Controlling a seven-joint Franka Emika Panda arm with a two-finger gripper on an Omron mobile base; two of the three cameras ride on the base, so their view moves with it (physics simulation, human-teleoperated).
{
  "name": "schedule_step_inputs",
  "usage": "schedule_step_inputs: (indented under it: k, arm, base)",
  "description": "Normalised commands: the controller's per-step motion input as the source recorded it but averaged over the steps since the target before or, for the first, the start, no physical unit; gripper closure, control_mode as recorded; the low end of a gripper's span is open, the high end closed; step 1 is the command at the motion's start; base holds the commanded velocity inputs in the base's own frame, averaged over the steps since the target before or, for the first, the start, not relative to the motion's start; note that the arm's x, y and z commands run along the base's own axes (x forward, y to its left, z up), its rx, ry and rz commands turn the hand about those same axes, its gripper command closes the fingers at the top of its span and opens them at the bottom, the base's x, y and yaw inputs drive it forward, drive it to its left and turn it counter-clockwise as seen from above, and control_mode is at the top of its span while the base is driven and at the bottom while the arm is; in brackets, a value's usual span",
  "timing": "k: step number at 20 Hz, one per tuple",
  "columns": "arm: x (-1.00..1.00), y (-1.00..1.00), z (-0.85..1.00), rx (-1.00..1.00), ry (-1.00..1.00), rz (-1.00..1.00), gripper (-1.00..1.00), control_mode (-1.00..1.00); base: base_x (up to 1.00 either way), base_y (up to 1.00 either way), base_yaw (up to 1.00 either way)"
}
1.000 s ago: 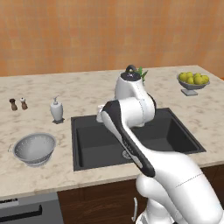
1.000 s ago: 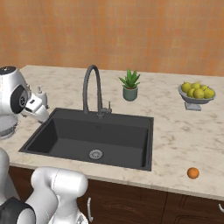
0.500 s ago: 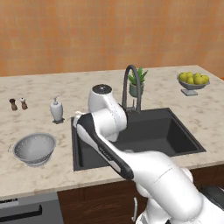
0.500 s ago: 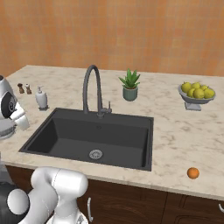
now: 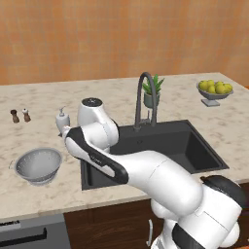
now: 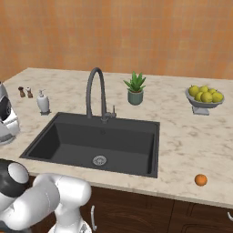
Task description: Put the colander in the sink, put the tangerine in the colander, and turn on the sink faucet and pour water over the colander.
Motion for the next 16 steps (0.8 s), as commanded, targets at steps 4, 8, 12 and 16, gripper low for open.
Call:
schedule_step_inputs:
  k: [4,8,12,16]
  arm:
    - [0.31,0.52,-0.33,0.03,0.0,0.0,-1.0,-1.0]
    - [0.23,0.47,-0.48,0.07,0.04,0.0,-1.0,-1.0]
    - [0.3,0.32,-0.31,0.03,0.03,0.0,-1.0,-1.0]
    - [0.29,0.25,-0.22,0.0,0.03,0.0,-1.0,-1.0]
  base:
    - [0.0,0.0,0.0]
    - [0.0,0.0,0.0]
    - [0.0,0.0,0.0]
    - [0.0,0.0,0.0]
